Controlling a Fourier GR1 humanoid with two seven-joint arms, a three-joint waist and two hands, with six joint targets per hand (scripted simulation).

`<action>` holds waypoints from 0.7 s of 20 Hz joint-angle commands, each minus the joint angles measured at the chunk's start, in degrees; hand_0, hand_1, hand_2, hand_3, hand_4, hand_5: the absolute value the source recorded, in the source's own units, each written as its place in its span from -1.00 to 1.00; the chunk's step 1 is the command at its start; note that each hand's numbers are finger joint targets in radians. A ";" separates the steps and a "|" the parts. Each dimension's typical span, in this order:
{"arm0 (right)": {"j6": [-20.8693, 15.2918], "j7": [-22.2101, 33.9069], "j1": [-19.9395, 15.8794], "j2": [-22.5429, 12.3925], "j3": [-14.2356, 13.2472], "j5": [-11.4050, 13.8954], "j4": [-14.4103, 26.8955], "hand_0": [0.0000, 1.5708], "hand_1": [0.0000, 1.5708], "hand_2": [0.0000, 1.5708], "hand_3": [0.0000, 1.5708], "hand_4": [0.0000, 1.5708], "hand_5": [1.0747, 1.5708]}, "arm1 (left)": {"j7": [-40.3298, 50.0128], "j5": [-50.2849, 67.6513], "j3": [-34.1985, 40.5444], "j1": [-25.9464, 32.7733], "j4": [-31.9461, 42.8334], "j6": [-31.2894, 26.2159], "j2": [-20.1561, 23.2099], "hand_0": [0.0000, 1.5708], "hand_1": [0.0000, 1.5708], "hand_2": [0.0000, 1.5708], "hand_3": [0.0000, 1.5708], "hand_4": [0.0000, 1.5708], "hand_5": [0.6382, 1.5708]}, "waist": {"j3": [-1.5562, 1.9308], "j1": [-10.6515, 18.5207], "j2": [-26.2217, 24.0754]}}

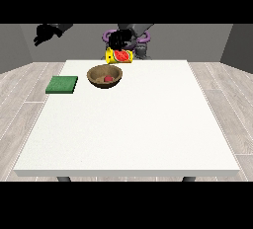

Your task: Pick the cup and pour the ball into the bowl, then pick the bowl and place it on the pad

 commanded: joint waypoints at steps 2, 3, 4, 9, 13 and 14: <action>-0.93 -1.27 3.72 -1.65 -2.10 -0.21 1.09 -1.00 -1.00 -0.42 -0.24 -0.28 0.97 | -4.93 9.07 9.03 1.21 -5.70 4.51 5.42 0.88 0.88 1.00 1.00 0.64 0.70 | -0.02 4.48 -1.52; -2.41 1.24 4.28 0.18 -0.41 0.77 -0.04 -1.00 -1.00 -0.41 -0.20 -0.27 0.97 | -6.95 12.33 11.19 3.12 -6.37 4.70 6.47 0.94 0.94 1.00 1.00 0.52 0.81 | -0.10 4.44 -4.73; -4.82 -1.39 4.85 1.74 -0.31 1.74 -0.08 -1.00 -1.00 -0.40 -0.21 -0.27 0.97 | -9.69 14.27 12.83 3.60 -7.80 6.94 8.59 1.00 1.00 1.00 1.00 0.46 0.85 | -0.10 6.12 -2.26; -6.12 0.44 3.41 3.76 1.13 1.96 -2.75 -1.00 -1.00 -0.37 -0.08 -0.26 0.99 | -19.67 27.41 20.24 10.47 -12.04 6.73 8.86 0.95 0.95 1.00 1.00 0.72 0.70 | -0.11 7.48 -0.48; -6.66 1.33 1.29 7.20 2.99 1.61 -5.19 -1.00 -1.00 -0.29 -0.14 -0.24 1.00 | -28.08 43.37 28.38 11.64 -15.26 -2.19 7.41 0.27 0.27 0.86 0.90 0.77 0.39 | -0.39 6.41 2.50; -6.48 1.54 0.65 6.92 2.67 1.37 -4.50 -1.00 -1.00 -0.30 -0.17 -0.23 1.00 | -25.41 48.87 31.90 10.66 -17.18 -2.89 2.17 0.21 0.21 0.42 0.29 0.84 0.35 | -0.74 6.67 2.93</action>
